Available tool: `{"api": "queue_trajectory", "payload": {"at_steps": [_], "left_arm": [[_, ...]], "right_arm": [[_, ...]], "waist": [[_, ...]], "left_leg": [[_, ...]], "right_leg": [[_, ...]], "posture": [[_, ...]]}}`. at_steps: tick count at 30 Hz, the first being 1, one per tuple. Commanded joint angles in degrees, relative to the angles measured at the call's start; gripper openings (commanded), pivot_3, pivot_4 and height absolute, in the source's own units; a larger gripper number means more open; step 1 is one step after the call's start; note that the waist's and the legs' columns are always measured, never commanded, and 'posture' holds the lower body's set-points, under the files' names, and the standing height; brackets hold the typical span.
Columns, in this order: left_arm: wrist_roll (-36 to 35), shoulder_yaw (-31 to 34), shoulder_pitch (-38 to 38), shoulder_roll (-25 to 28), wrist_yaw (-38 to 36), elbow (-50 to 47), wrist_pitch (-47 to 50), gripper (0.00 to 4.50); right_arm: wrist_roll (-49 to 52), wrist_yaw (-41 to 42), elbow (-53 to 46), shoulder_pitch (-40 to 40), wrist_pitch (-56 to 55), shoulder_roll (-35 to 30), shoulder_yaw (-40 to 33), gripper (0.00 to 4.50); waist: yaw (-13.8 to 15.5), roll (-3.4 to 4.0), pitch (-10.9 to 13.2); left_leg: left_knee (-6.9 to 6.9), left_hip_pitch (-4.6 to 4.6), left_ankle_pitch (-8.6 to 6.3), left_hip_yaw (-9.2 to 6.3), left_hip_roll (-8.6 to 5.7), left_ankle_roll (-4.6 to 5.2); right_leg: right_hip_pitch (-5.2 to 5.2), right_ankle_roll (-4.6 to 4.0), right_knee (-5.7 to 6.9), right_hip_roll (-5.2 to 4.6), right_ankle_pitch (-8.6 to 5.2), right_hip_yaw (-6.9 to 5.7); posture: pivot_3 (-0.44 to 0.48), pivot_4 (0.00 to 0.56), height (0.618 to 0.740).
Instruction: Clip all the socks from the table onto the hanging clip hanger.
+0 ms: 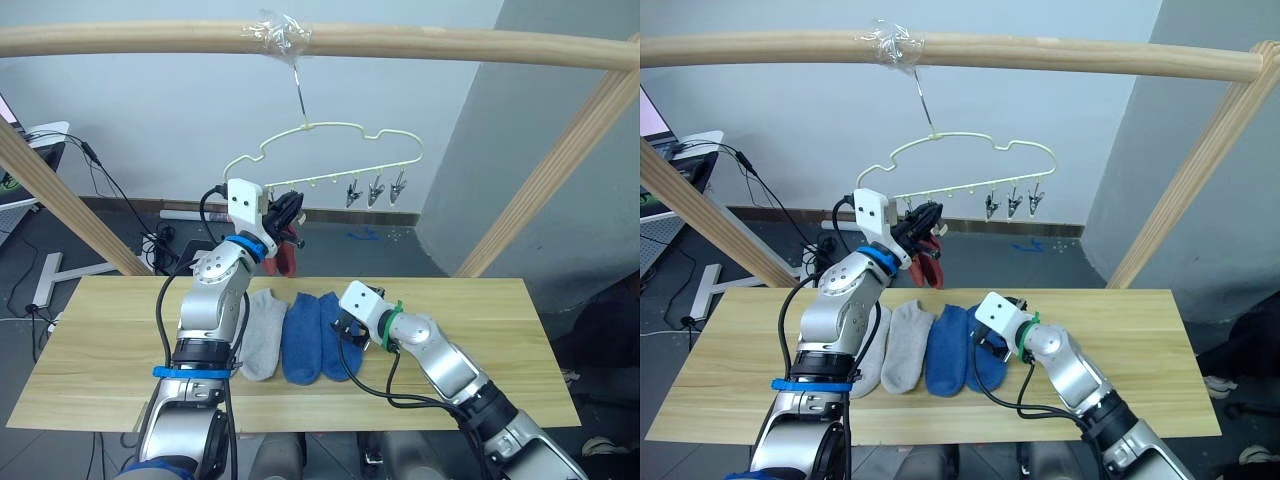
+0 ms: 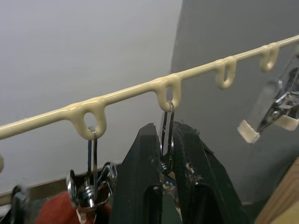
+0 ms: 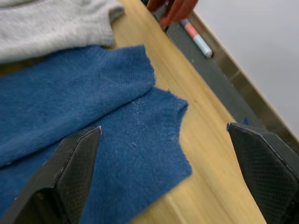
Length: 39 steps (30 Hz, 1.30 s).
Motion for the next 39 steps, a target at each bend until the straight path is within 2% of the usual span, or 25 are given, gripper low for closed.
{"api": "queue_trajectory", "payload": {"at_steps": [1, 9, 12, 19, 24, 33, 39], "left_arm": [[-1.7, -0.1, -0.7, 0.7, -1.9, -2.9, 2.5, 0.07], [-1.5, 0.1, -0.6, 1.1, -1.6, -3.5, 3.9, 0.07], [-1.6, -0.4, -0.1, 1.4, -2.2, -4.0, 4.8, 0.07], [-2.3, -0.4, 0.2, 2.6, -4.4, -4.7, 7.1, 0.07], [-3.4, 0.2, -0.1, 3.5, -6.1, -4.4, 9.0, 0.07], [-14.2, 2.8, -2.7, 7.3, -11.7, -4.1, 25.7, 0.07], [-16.1, 3.0, -5.6, 8.8, -13.6, -2.3, 29.8, 0.07]], "right_arm": [[-0.6, -1.6, 7.9, -3.3, -4.8, 2.6, -1.1, 4.50], [-0.1, -1.6, 23.6, -7.7, -8.8, 7.3, -3.2, 4.50], [0.6, -2.4, 29.7, -8.6, -9.1, 9.1, -5.3, 3.96], [3.8, -0.3, 27.6, -6.0, -5.8, 10.3, -9.1, 1.63], [3.0, 2.0, 21.4, -4.1, -4.4, 8.6, -7.9, 0.03], [-1.9, 7.2, -5.4, -1.4, -6.6, -0.3, -2.7, 0.00], [-4.4, 6.3, -11.8, -1.7, -14.5, -3.7, -2.9, 0.00]], "waist": [[0.0, 0.00, 0.0], [0.0, 0.01, 0.0], [0.0, 0.01, 0.0], [0.0, 0.01, 0.0], [0.0, 0.02, 0.0], [-0.3, 0.03, 0.0], [-0.4, 0.03, 0.0]], "left_leg": [[0.00, 0.00, 0.00, 0.00, 0.00, 0.00], [0.00, 0.00, 0.00, -0.01, 0.02, 0.01], [0.00, 0.03, -0.01, -0.02, 0.03, 0.01], [0.00, 0.14, 0.00, -0.05, 0.03, 0.01], [0.00, 0.14, 0.00, -0.05, 0.01, 0.01], [-0.01, 0.08, -0.01, -0.07, 0.01, 0.01], [-0.03, 0.09, 0.00, -0.06, 0.05, -0.01]], "right_leg": [[-0.01, 0.00, 0.00, 0.00, 0.00, 0.01], [-0.01, -0.01, 0.02, 0.00, 0.00, -0.02], [0.00, -0.01, 0.04, 0.00, 0.01, 0.01], [0.08, -0.01, 0.09, 0.00, 0.00, 0.02], [0.08, -0.01, 0.09, -0.01, 0.00, 0.05], [0.03, 0.01, 0.04, 0.02, 0.00, 0.01], [0.03, 0.01, 0.04, 0.12, -0.01, -0.02]], "posture": [[-0.058, 0.215, 0.701], [-0.044, 0.221, 0.701], [-0.038, 0.218, 0.701], [-0.042, 0.211, 0.701], [-0.042, 0.211, 0.701], [-0.056, 0.209, 0.701], [-0.071, 0.207, 0.701]]}}
